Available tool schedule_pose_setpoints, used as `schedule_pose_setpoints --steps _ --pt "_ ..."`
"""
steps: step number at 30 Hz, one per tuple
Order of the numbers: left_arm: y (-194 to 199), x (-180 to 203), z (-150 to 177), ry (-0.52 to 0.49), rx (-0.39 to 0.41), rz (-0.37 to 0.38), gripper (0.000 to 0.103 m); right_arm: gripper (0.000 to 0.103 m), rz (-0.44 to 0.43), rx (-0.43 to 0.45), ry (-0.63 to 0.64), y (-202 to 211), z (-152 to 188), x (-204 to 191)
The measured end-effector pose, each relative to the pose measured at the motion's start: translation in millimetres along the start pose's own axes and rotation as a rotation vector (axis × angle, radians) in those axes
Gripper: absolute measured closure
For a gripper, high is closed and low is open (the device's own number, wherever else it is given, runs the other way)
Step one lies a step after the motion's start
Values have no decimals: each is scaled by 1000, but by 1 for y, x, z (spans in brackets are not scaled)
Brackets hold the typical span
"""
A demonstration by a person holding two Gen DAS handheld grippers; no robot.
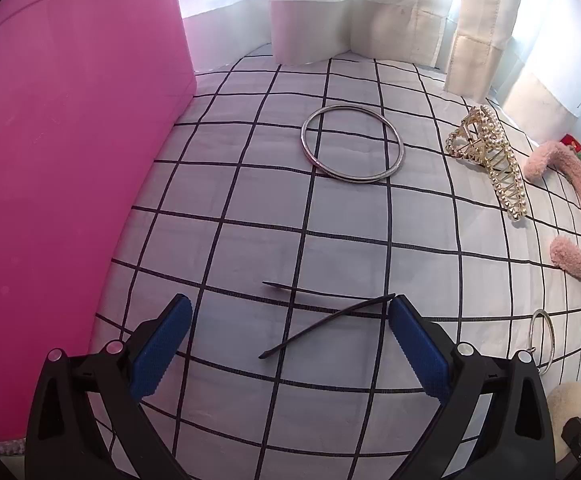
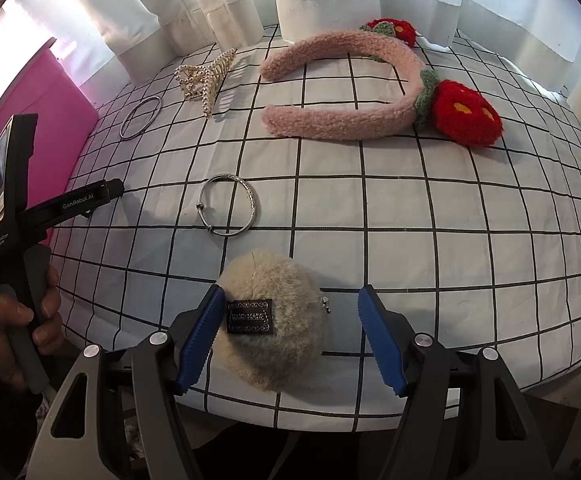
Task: Organize jewelry
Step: 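Grasp the black hair pins with the left tool while the right tool grasps the beige pom-pom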
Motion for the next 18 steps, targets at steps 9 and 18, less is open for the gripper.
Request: schedule_pose_setpoints --steps 9,18 --pt "-3 -7 3 8 -10 42 6 37 -38 -26 3 -12 -2 -11" --pt "-4 -6 3 17 2 40 5 35 4 -53 63 -29 -7 -25"
Point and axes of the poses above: each gripper's, at about its wrist camera, not at the fingertips, and y roughly against the way its jaws point, x to its right, z to its underside, the point moved 2 cm from there along -y, roughly the way its jaws point, and after that the axes turned 14 degrees about y, right-handed, at the moved point
